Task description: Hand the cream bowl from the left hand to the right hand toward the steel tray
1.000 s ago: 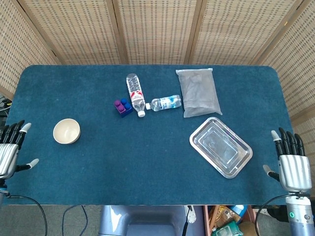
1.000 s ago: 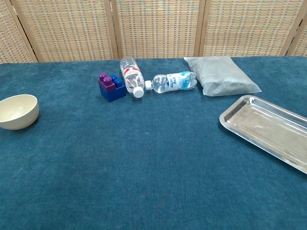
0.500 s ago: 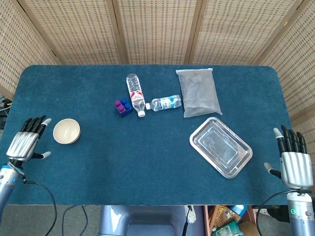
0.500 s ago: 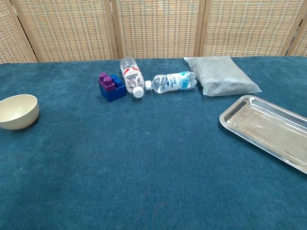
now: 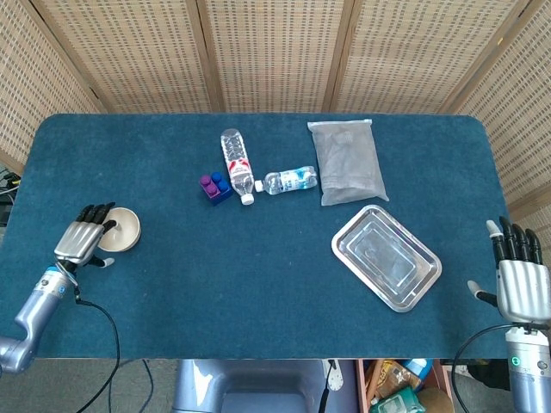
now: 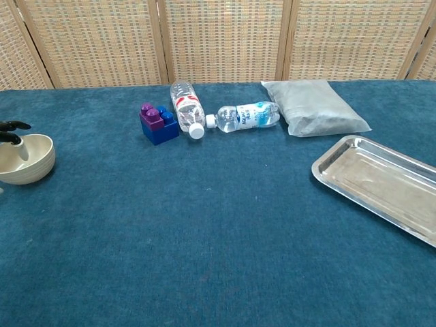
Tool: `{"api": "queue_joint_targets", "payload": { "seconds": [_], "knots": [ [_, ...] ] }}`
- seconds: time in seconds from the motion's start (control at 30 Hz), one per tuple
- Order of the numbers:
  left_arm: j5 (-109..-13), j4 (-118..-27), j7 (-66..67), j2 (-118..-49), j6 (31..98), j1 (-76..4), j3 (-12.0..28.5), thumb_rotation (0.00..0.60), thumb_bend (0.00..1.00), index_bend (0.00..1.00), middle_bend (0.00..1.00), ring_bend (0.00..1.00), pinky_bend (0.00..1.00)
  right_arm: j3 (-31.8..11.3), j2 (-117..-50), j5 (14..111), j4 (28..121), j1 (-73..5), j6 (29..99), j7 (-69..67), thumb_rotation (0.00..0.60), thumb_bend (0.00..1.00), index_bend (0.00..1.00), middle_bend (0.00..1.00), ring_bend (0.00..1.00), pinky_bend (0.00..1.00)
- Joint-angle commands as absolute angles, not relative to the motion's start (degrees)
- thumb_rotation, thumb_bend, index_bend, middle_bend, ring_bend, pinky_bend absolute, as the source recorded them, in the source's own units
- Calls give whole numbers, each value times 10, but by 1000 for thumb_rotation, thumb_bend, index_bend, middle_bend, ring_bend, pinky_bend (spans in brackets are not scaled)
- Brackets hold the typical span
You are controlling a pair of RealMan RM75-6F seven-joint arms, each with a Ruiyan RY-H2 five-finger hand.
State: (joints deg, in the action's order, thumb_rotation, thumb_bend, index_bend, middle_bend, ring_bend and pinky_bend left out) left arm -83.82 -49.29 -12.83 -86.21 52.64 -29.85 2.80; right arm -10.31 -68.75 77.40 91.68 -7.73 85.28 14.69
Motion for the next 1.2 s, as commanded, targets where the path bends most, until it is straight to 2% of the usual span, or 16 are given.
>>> {"api": "queue_joint_targets", "payload": {
  "seconds": [0.03,0.17,0.27,0.33,0.6,0.7,0.73,0.93,1.1,1.2],
  "knots": [
    [-837,-485,-131,-870,529,-302,29,600,255,416,0,0,0,-104,-687,772,915,-79,850,144,600,0,0,0,0,0],
    [-835,-475,-129,-878,538,-301,30,600,414,574,0,0,0,-104,-686,769,914,-80,846,139,600,0,0,0,0,0],
    [-834,-474,-130,-878,540,-301,29,600,463,661,0,0,0,-103,-686,769,913,-81,845,138,600,0,0,0,0,0],
    [-834,-473,-130,-877,543,-300,28,600,470,682,0,0,0,-103,-686,768,913,-81,844,137,600,0,0,0,0,0],
    [-849,-493,-131,-867,583,-299,27,600,476,688,0,0,0,-103,-685,767,915,-81,844,135,600,0,0,0,0,0],
    [-880,-537,-125,-852,617,-314,27,600,476,688,0,0,0,-103,-683,766,917,-81,844,132,600,0,0,0,0,0],
    [-913,-570,-107,-849,629,-341,27,600,476,688,0,0,0,-104,-682,766,919,-81,845,131,600,0,0,0,0,0],
    [-955,-646,-58,-853,605,-404,32,600,476,688,0,0,0,-105,-678,763,923,-79,848,129,600,0,0,0,0,0],
    [-993,-652,-24,-887,572,-470,38,600,476,688,0,0,0,-109,-673,757,925,-76,852,124,600,0,0,0,0,0],
    [-1017,-639,-6,-923,529,-525,38,600,476,688,0,0,0,-112,-669,745,925,-73,851,118,600,0,0,0,0,0]
  ]
}}
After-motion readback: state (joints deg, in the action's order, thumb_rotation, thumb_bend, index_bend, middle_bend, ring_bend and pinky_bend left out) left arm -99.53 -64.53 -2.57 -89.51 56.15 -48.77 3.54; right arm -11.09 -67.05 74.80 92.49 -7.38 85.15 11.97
